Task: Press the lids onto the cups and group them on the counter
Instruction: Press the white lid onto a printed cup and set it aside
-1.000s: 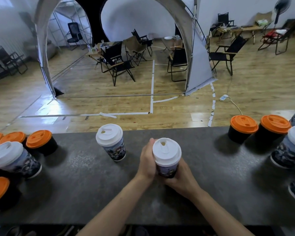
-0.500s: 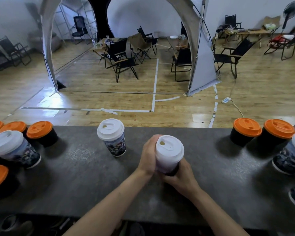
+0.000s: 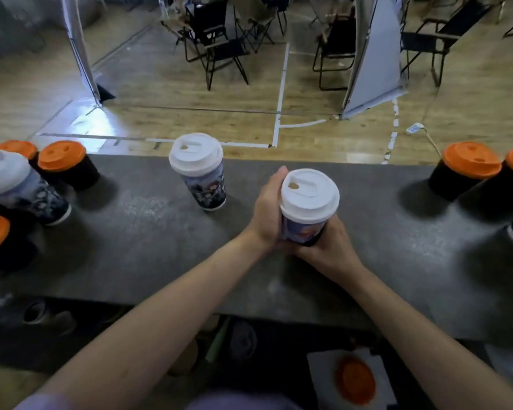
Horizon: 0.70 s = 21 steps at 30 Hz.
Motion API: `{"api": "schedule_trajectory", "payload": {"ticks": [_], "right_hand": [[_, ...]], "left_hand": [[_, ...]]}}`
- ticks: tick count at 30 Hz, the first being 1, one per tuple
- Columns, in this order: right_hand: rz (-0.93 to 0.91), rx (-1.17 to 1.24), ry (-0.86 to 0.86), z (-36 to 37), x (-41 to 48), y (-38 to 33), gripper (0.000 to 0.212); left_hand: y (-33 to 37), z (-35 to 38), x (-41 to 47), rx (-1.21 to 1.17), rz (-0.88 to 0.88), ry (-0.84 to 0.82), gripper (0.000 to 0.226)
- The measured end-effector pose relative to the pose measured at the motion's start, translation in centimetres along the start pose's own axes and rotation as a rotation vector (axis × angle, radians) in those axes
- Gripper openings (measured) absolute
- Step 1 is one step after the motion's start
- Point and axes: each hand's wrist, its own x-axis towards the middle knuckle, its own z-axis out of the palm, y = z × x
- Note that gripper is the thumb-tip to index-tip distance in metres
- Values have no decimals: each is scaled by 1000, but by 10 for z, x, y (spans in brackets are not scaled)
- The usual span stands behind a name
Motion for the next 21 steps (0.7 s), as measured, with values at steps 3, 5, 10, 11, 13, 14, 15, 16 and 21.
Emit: {"api": "schedule_trajectory", "payload": {"ticks": [3,5,10,11,13,14,15,16,21], "right_hand": [[11,-27,28,-6,2,-2,90],[51,-64,0,-8,0,-3,80],[50,-80,-21,-6,2,-2,80],[40,-68,-7,-6,3,-3,83],[41,-54,15,-5,3,-4,85],[48,-56,15,-5,2,-4,83],[58,-62,6,-6,2,-2,81],[77,-68,-10,-7,1,0,77],[94,-80,-16,-7,2,1,77]], "left_hand": [[8,1,3,51,25,22,39],[14,0,3,87,-59,-66,39],[9,1,1,97,-46,-10,43],[7,3,-2,112,6,50,41],[6,5,-7,138,73,102,43],[9,4,-6,143,56,74,42],[15,5,-6,146,4,9,42],[20,5,-5,155,-49,-34,50],[19,13,-11,148,-5,110,43]]}}
